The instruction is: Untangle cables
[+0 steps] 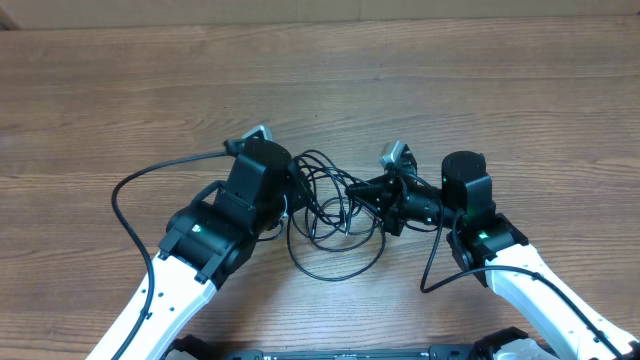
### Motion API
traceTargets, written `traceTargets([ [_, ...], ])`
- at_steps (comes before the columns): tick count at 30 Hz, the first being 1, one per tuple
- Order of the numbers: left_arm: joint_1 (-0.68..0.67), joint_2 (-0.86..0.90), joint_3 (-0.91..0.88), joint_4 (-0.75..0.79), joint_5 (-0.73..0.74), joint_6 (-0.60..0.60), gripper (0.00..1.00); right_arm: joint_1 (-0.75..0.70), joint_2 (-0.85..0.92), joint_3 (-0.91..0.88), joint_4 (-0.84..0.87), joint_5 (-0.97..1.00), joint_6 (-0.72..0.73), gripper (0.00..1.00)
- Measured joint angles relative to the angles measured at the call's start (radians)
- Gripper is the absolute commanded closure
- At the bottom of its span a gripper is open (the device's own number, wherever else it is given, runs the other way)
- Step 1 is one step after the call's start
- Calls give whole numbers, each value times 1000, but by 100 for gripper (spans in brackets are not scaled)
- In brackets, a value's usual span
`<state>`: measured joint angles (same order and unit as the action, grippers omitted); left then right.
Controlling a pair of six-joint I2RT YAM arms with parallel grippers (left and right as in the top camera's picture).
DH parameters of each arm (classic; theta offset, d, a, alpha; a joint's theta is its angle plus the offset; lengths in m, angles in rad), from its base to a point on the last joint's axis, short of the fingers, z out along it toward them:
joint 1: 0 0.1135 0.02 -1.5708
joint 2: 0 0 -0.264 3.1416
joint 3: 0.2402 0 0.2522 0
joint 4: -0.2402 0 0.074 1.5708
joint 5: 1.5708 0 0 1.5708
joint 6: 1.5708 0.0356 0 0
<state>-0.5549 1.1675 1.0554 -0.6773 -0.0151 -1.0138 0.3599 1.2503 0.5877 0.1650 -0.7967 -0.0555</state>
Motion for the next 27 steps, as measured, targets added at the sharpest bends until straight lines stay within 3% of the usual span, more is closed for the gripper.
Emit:
traceTargets([
  [27,0,34,0,-246,-192,-554,95,1,0,0,-13,-11,0,96],
])
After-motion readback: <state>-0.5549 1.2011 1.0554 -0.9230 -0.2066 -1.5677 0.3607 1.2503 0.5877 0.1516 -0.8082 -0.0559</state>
